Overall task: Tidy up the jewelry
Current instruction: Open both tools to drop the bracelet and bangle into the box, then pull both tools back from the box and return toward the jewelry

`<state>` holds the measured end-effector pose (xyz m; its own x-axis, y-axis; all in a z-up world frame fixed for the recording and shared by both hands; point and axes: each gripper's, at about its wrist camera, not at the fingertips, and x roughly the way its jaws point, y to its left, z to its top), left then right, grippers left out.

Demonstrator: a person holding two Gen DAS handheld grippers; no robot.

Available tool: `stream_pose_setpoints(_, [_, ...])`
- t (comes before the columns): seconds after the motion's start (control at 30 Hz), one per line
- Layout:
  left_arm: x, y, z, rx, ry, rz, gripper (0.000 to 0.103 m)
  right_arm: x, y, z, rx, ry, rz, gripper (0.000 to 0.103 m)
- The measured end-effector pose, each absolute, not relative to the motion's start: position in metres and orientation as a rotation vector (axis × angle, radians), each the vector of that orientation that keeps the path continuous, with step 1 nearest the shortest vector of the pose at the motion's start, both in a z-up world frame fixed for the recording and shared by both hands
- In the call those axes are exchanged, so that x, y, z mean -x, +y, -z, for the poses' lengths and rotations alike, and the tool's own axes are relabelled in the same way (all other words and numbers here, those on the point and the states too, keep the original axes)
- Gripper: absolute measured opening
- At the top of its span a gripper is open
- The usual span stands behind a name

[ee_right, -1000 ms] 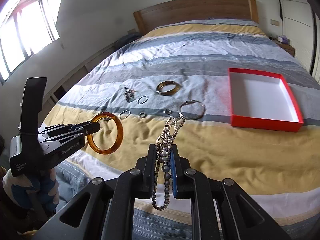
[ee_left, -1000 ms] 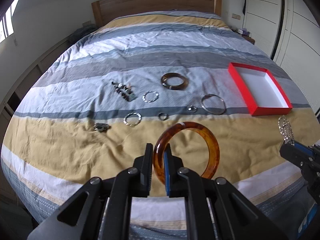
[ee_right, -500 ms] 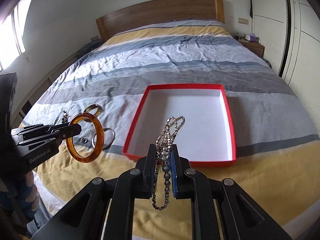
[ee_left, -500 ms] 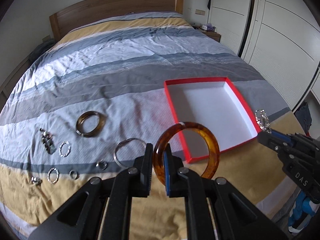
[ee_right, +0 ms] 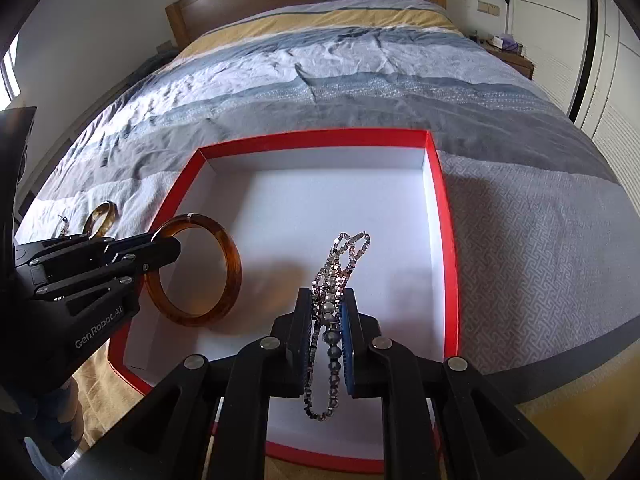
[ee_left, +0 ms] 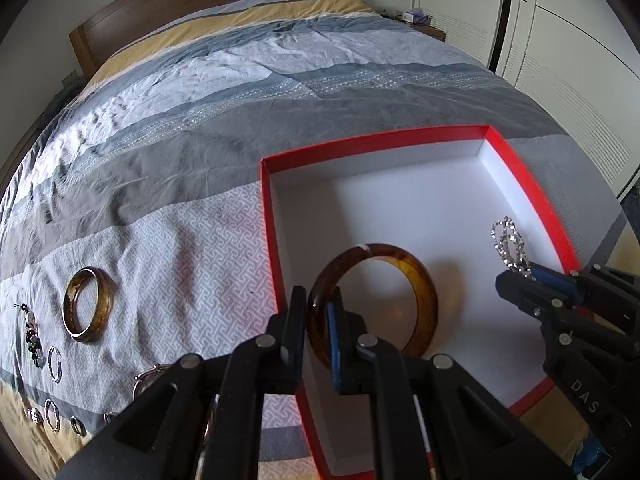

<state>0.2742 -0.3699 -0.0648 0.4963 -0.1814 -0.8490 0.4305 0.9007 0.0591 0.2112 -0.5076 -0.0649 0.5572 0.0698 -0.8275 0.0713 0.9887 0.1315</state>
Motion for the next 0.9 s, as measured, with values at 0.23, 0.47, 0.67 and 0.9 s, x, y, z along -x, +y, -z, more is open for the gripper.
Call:
stream_pose_setpoints(0.23, [-0.275,-0.375,0.076,-0.288,1.005,0.39,0.011,-0.213,-0.505,0.077,-0.12,1.004,0.008,0.014])
stream_pose_setpoints(0.47, [-0.276,-0.377,0.073,-0.306,1.008,0.393,0.011,-0.206,-0.496,0.065,-0.028,1.004,0.051,0.053])
stream_pose_setpoints(0.67, [-0.259,-0.355,0.039,-0.227,0.965,0.393,0.018,-0.175,-0.503,0.029,-0.039,0.969,0.083,0.053])
stream_pose_setpoints(0.9, [-0.212,-0.318,-0.026,-0.193,0.886,0.415,0.018,-0.127,-0.497,-0.03,-0.082,0.902,0.121,0.053])
